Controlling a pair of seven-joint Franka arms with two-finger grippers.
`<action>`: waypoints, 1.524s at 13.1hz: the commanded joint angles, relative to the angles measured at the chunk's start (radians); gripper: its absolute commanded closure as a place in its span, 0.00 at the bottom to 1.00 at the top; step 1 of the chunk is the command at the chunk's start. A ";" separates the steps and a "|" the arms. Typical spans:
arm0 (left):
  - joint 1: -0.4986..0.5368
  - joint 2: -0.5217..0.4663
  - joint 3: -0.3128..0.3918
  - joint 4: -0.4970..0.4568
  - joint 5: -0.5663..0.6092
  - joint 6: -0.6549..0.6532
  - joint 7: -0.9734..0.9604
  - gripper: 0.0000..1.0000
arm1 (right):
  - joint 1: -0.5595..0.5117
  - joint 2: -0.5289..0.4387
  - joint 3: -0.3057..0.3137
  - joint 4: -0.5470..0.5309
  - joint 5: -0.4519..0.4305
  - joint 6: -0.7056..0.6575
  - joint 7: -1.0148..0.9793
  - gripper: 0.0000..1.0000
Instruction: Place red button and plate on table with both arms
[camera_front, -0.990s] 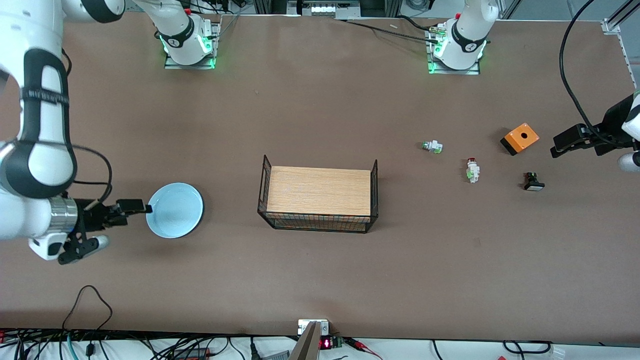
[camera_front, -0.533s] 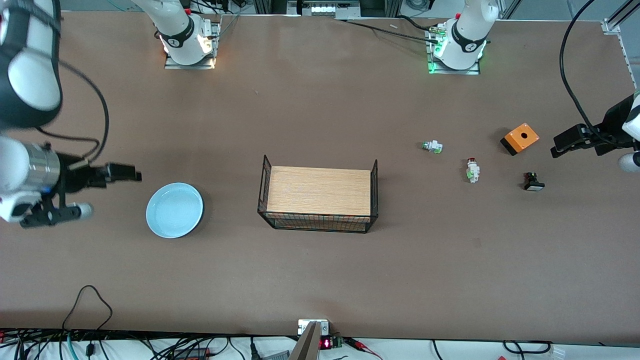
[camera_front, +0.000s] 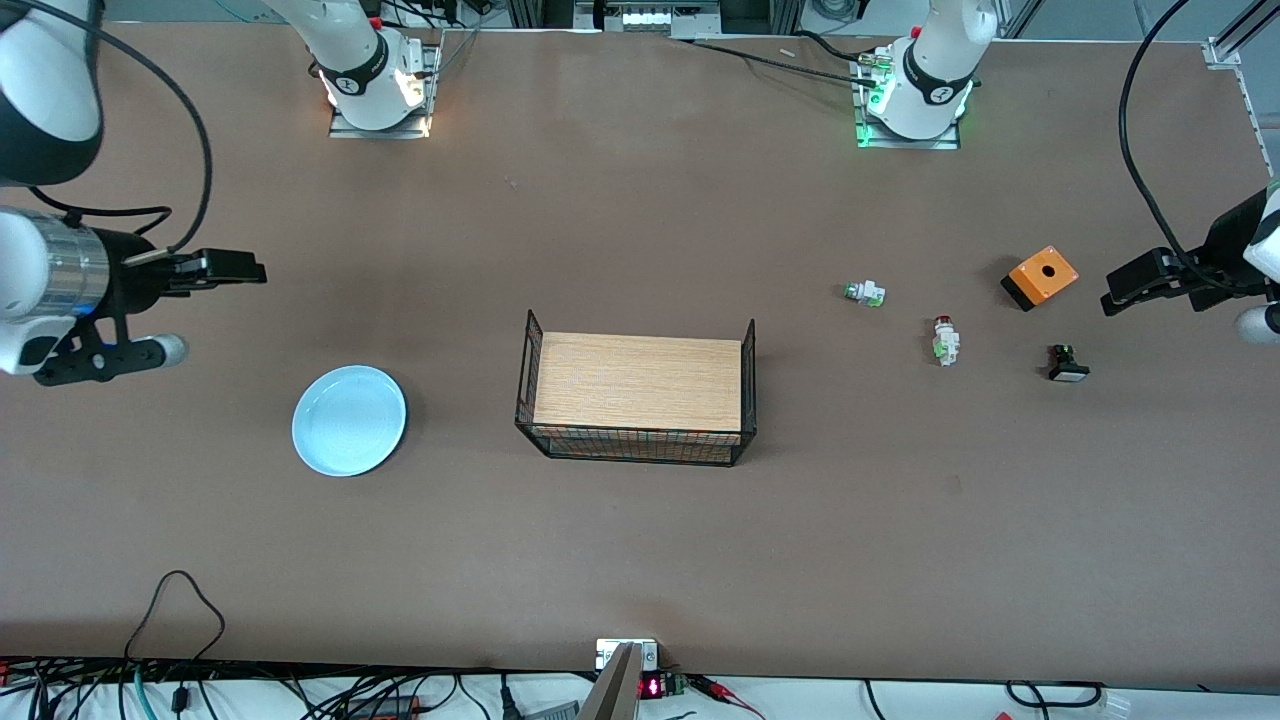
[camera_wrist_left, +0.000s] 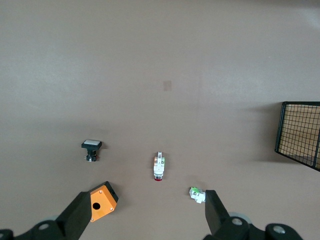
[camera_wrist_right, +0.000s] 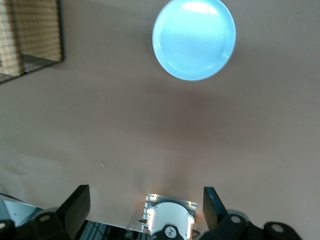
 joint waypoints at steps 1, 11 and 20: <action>0.006 -0.021 -0.005 -0.019 -0.011 0.001 0.019 0.00 | 0.004 -0.024 -0.003 -0.046 -0.043 0.002 -0.025 0.00; 0.006 -0.021 -0.005 -0.017 -0.011 0.000 0.018 0.00 | 0.030 -0.419 -0.006 -0.539 -0.058 0.341 -0.016 0.00; 0.006 -0.021 -0.007 -0.019 -0.014 0.011 0.017 0.00 | 0.018 -0.524 0.000 -0.648 -0.058 0.427 -0.017 0.00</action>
